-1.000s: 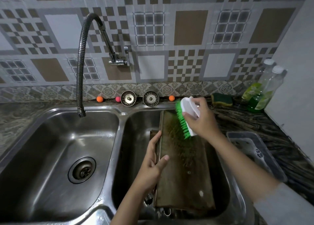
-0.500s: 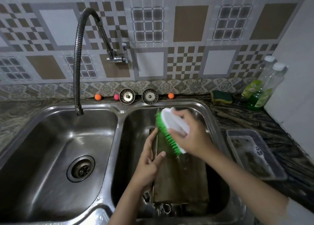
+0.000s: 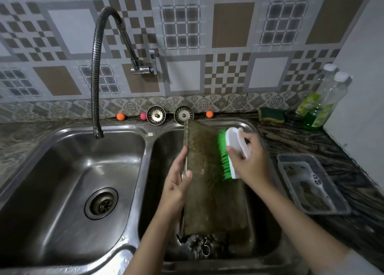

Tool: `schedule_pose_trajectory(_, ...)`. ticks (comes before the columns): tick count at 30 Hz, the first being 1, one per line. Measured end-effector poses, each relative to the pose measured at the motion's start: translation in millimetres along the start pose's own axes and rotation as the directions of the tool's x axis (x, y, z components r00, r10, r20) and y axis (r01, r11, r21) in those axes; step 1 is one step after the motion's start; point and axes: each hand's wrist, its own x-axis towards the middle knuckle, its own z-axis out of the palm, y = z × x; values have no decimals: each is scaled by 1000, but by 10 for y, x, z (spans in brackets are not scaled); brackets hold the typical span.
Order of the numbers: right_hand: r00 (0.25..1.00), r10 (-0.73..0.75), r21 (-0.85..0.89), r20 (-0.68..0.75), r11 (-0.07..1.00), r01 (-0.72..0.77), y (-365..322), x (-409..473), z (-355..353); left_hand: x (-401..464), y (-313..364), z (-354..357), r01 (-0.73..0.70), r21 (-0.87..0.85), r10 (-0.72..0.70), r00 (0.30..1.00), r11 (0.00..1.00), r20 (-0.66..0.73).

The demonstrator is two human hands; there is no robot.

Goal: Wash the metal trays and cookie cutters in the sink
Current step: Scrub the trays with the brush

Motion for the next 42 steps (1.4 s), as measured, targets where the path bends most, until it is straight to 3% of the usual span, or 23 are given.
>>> schedule_pose_trajectory(2,999,-43,0,-9,999,43,-212,70,66,-22,-52,115,1,19,-1,1000,1000,9)
schedule_pose_trajectory(7,968,-194,137,162,975,172,-565,-704,117,31,-17,61,70,-213,-91,992,975,-90)
schedule_pose_trajectory(12,998,-8,70,56,998,4,-290,-39,122,-54,-13,105,63,-135,-64,998,989,0)
schedule_pose_trajectory(16,983,-137,52,123,990,132,-565,-227,146,3,38,155,63,-241,-71,997,969,-25)
schedule_pose_trajectory(20,953,-201,196,226,968,158,-411,-853,92,100,167,-30,25,-381,-78,989,924,-125)
schedule_pose_trajectory(25,999,21,73,49,997,-24,49,-306,-2,42,189,-31,21,-370,-71,990,929,-121)
schedule_pose_trajectory(27,1000,-26,126,3,992,25,-175,-341,44,33,167,88,44,-332,-79,992,942,-94)
schedule_pose_trajectory(31,967,-208,256,145,952,166,-529,-1019,72,53,176,99,86,-345,-139,981,935,-132)
schedule_pose_trajectory(33,975,-169,240,143,962,131,-310,-1062,34,53,169,-21,63,-342,-113,985,937,-129)
schedule_pose_trajectory(38,996,84,99,-19,992,-82,229,-255,-81,-35,131,-115,116,-358,-142,989,927,-49)
schedule_pose_trajectory(42,1000,28,98,-11,995,-27,-157,98,-62,-82,81,59,135,-313,-133,991,940,27)
